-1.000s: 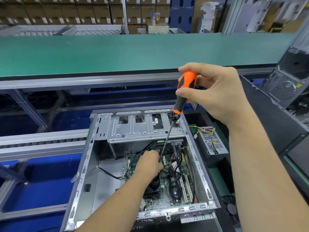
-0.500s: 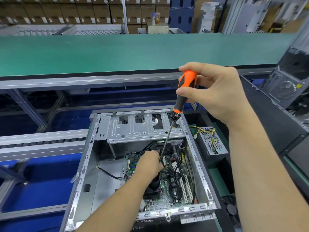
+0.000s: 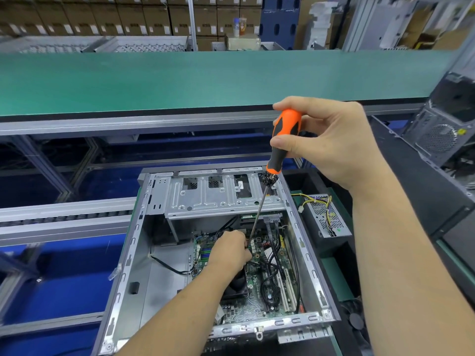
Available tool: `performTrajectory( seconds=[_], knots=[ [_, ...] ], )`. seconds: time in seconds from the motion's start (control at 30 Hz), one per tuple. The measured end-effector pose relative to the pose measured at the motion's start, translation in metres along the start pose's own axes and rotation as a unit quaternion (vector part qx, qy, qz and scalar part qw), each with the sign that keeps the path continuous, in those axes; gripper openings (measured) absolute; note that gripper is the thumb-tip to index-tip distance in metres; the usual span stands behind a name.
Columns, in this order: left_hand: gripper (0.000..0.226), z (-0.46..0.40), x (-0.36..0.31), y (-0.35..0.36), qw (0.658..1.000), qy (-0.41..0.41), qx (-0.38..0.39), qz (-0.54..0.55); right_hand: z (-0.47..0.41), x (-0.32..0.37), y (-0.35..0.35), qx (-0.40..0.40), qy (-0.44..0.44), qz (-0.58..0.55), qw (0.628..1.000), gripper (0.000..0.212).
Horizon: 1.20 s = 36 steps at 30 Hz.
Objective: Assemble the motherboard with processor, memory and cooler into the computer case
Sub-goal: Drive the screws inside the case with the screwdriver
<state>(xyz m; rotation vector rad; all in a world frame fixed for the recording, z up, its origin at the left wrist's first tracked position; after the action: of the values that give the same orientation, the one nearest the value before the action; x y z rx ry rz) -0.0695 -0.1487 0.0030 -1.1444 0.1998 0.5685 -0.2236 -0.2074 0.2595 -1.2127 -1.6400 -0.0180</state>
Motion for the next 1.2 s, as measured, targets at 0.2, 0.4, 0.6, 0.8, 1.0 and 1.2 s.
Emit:
performTrajectory(
  seconds=[0.2, 0.4, 0.6, 0.8, 1.0, 1.2],
  knots=[
    [0.022, -0.001, 0.001, 0.0, 1.0, -0.003, 0.005, 0.016, 0.002, -0.003, 0.008, 0.001, -0.009, -0.003, 1.0, 0.042],
    [0.023, -0.001, 0.003, 0.001, 0.999, 0.001, 0.002, 0.038, 0.002, -0.004, -0.002, -0.027, -0.02, -0.019, 0.999, 0.041],
    [0.026, 0.0, 0.003, 0.001, 0.998, 0.0, -0.008, 0.067, 0.003, -0.004, -0.001, -0.023, -0.017, -0.017, 0.999, 0.041],
    [0.025, 0.0, 0.004, 0.002, 0.998, 0.003, -0.005, 0.068, 0.003, -0.006, -0.001, -0.023, -0.013, -0.005, 1.0, 0.04],
    [0.027, -0.001, 0.004, 0.002, 0.998, 0.003, -0.009, 0.062, 0.002, -0.004, 0.0, -0.019, -0.011, -0.013, 1.0, 0.041],
    [0.024, -0.002, 0.004, 0.002, 0.998, -0.001, -0.003, 0.06, 0.002, -0.002, 0.002, -0.012, -0.006, -0.013, 1.0, 0.041]
  ],
)
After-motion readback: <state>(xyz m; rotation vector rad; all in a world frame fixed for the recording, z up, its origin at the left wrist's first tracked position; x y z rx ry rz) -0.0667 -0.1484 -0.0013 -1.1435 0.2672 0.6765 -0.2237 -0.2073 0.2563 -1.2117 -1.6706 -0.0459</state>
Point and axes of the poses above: each hand's wrist, its own z-axis away from the middle knuckle, its own y-axis out of the palm, x = y × z, the point moved 1 cm from there along -z, towards the middle knuckle, and after that the axes turned 13 degrees about x, right-handed, at the moved point
